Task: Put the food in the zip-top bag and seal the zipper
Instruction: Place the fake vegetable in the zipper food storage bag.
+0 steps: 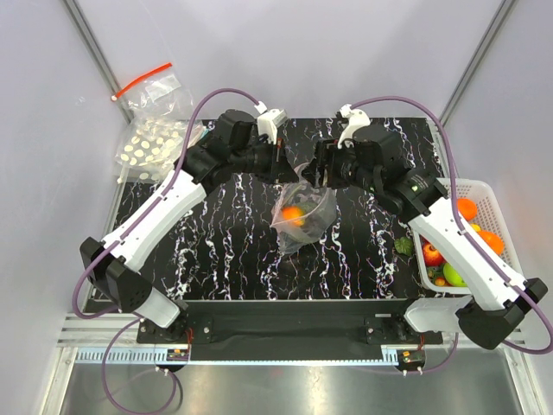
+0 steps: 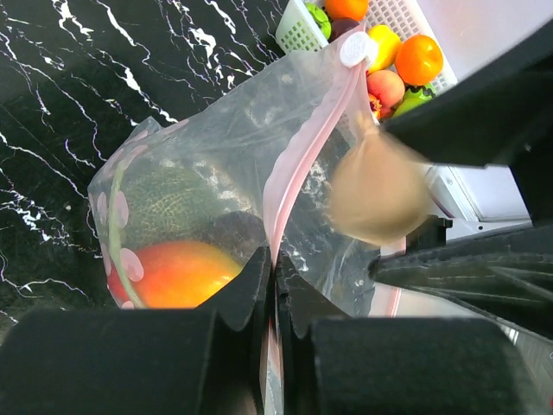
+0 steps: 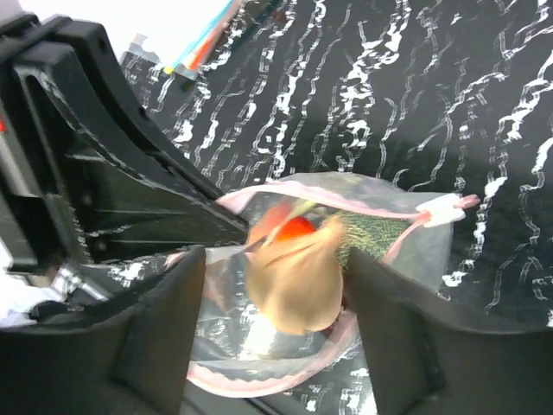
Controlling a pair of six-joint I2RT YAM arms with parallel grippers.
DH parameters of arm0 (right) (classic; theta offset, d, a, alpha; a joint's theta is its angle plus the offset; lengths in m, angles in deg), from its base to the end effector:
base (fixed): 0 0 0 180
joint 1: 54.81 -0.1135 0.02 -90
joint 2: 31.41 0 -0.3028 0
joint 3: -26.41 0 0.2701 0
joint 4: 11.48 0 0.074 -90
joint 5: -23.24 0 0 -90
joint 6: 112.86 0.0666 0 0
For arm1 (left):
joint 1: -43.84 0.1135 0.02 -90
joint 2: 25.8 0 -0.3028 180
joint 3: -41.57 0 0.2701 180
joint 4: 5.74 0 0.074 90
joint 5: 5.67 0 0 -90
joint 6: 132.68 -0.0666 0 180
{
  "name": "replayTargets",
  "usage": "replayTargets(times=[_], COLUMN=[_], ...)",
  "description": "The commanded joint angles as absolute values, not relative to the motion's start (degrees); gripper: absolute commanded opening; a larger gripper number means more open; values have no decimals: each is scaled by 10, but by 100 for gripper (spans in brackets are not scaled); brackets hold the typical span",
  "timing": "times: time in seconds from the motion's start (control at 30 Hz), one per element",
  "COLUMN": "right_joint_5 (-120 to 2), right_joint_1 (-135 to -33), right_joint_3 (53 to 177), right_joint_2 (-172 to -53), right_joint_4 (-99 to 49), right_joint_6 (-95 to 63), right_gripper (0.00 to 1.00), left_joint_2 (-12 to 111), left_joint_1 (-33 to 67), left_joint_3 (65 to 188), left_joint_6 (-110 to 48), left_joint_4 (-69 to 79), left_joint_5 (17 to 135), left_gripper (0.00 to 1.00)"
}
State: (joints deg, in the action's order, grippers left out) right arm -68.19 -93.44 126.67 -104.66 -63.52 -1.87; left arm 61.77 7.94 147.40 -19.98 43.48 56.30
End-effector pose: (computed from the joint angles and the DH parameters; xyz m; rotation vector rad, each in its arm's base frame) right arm 0.2360 0.1865 0.4666 -0.3005 2.0439 0.6315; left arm 0.2875 -0.2467 0.4323 0.5683 2.1750 -1.1013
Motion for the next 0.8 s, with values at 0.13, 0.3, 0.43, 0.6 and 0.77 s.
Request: replayTargets(times=[0.13, 0.3, 0.43, 0.6, 0.77], right_joint_5=[-726, -753, -795, -848, -864], right_joint_1=[-949, -949, -948, -948, -948], right_joint_3=[1285, 1310, 1322, 1295, 1145], right_joint_2=[-1041, -1027, -989, -936, -848], right_joint_4=[-643, -646, -647, -648, -558], right_joint_6=[-49, -68, -102, -123, -137], right_gripper=[97, 90, 90, 99, 100], left_joint_2=[622, 624, 626, 621, 591], left_joint_1=[84, 86, 87, 89, 89], left_joint_3=[1504, 1506, 1511, 1508, 1466], left_joint_6=[-206, -210, -215, -231, -247], left_joint_4=[419, 423, 424, 423, 391], left_joint_5=[566, 572, 574, 578, 586], left_gripper=[8, 8, 8, 8, 9])
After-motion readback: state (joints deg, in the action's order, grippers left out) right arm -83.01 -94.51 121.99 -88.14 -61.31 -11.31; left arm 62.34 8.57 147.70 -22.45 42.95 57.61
